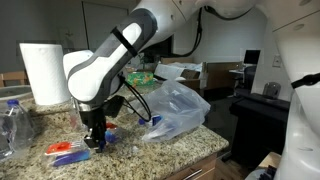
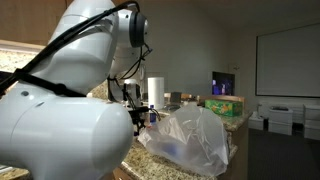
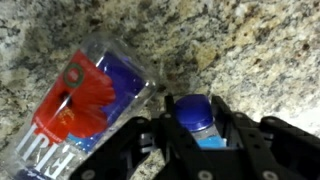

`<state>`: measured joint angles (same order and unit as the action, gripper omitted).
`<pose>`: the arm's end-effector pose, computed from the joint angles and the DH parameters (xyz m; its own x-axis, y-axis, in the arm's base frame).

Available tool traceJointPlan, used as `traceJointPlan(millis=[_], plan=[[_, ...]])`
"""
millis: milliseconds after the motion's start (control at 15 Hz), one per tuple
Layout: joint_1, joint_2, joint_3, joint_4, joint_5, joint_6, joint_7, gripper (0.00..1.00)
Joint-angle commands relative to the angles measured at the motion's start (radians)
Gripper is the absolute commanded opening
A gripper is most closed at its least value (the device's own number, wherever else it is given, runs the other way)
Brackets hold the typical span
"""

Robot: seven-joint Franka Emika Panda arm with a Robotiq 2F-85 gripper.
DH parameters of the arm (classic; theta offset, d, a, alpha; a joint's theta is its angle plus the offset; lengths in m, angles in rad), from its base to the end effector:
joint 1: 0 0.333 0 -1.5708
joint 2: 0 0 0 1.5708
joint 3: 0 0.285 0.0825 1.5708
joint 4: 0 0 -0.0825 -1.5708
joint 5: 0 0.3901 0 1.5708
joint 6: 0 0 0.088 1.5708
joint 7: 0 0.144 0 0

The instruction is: Put two of the bottles on the counter in the plastic bag

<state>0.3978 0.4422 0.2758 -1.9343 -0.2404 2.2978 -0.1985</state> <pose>0.4799 0.3698 0.1901 0.5271 0.8471 -0.0677 0.8498 -0.5256 0.0405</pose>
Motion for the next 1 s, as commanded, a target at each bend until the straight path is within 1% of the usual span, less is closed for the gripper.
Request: traceJointPlan(millis=[0, 267, 467, 733, 933], plan=[[-0.012, 0.004, 0.018, 0.002, 0.026, -0.018, -0.004, 0.13], [-0.007, -0.018, 0.010, 0.016, 0.005, -0.056, -0.003, 0.13], [-0.006, -0.042, 0.001, 0.091, -0.017, -0.178, -0.020, 0.13], [0.011, -0.043, -0.002, 0.270, -0.063, -0.490, -0.064, 0.13], [0.036, 0.001, -0.001, 0.414, -0.134, -0.747, -0.106, 0.13]])
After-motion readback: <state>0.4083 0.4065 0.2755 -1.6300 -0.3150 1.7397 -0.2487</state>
